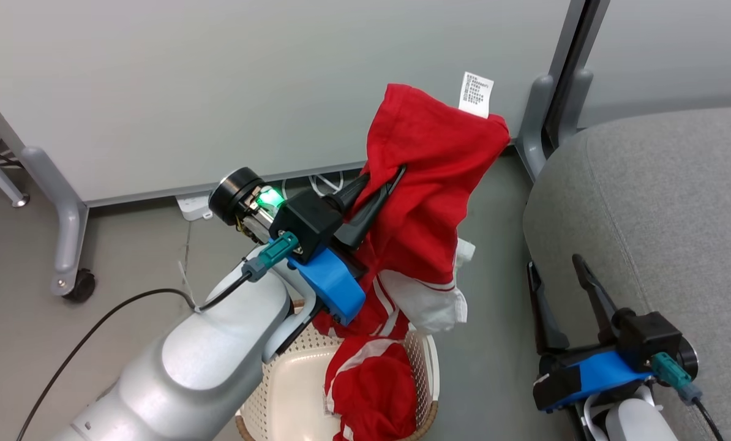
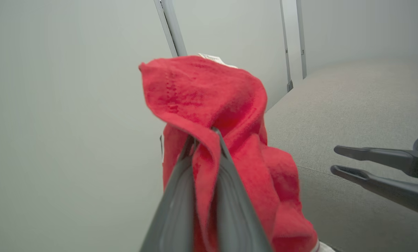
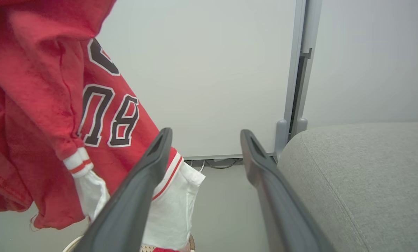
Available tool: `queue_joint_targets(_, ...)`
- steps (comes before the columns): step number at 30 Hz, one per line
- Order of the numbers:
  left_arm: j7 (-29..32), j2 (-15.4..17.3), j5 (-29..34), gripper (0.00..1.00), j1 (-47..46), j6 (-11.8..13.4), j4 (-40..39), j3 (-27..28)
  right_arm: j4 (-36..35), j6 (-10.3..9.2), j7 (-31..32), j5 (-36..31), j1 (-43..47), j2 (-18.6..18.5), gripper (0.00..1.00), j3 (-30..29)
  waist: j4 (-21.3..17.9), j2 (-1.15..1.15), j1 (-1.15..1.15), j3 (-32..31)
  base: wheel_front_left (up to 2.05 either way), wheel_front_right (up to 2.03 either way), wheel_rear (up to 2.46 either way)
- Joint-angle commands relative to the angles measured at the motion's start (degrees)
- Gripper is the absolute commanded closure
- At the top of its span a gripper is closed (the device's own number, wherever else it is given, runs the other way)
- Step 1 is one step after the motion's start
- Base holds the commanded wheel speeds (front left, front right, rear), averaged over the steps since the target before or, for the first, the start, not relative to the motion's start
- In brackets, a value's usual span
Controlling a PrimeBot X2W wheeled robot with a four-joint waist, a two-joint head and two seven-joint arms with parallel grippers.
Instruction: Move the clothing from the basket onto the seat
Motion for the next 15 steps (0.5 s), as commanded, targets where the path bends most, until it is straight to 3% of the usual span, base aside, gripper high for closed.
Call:
queue_joint_targets(1,-0.29,-0.12,-0.42,1.00,1.07,0.41,0.12,0.11,0.13,-0.04,-0.04,-0.13,1.23,-0.16,0.00,0.46,0.26,0.00,0.01,-1.32,0.00,0.00,0.00)
queue_joint_targets(15,-0.28,0.04,-1.17,1.00,2.29,0.83,0.05,-0.28,0.79,-0.04,-0.04,-1.28,2.93,-0.16,0.00,2.91,1.03,0.00,0.01,-3.73,0.00,0.00,0.00)
